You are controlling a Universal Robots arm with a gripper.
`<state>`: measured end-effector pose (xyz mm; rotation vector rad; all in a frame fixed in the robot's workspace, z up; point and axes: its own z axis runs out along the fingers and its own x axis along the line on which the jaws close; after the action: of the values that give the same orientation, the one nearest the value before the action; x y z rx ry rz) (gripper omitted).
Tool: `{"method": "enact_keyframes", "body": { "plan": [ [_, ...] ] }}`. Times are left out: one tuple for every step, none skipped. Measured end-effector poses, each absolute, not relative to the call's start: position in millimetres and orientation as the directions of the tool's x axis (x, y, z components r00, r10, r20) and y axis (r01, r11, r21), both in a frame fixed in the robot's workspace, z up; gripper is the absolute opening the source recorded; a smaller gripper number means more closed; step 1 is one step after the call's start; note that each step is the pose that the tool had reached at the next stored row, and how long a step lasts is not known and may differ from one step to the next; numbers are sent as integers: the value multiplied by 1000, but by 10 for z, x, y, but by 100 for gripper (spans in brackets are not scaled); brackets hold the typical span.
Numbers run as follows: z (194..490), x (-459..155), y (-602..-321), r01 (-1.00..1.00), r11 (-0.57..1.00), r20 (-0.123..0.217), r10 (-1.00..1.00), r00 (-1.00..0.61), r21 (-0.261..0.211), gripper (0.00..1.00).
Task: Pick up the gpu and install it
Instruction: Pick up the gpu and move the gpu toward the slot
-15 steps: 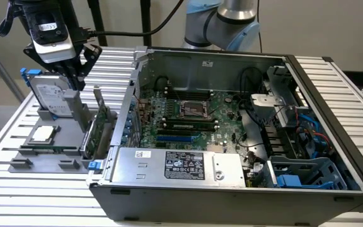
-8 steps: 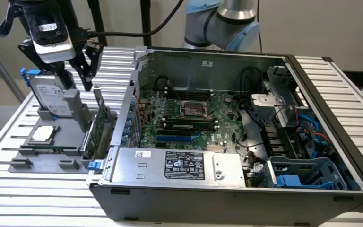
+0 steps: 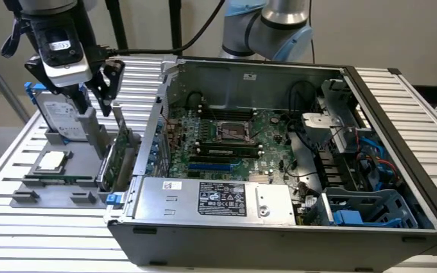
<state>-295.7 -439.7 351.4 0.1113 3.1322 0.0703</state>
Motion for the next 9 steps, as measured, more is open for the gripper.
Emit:
{"method": "enact_keyframes", "body": {
  "plan": [
    [3495, -2959, -4402, 71, 996, -5, 71, -997, 45, 0],
    [3476, -2961, -4407, 71, 996, -5, 71, -997, 45, 0],
    [3460, -2962, -4410, 71, 996, -5, 71, -997, 45, 0],
    [3441, -2964, -4414, 71, 996, -5, 71, -997, 45, 0],
    [3423, -2965, -4417, 71, 996, -5, 71, -997, 45, 0],
    [3405, -2966, -4421, 71, 996, -5, 71, -997, 45, 0],
    [3385, -2965, -4426, 71, 996, -5, 71, -997, 45, 0],
    [3369, -2965, -4429, 71, 996, -5, 71, -997, 45, 0],
    [3350, -2966, -4434, 71, 996, -5, 71, -997, 45, 0]
  ]
}}
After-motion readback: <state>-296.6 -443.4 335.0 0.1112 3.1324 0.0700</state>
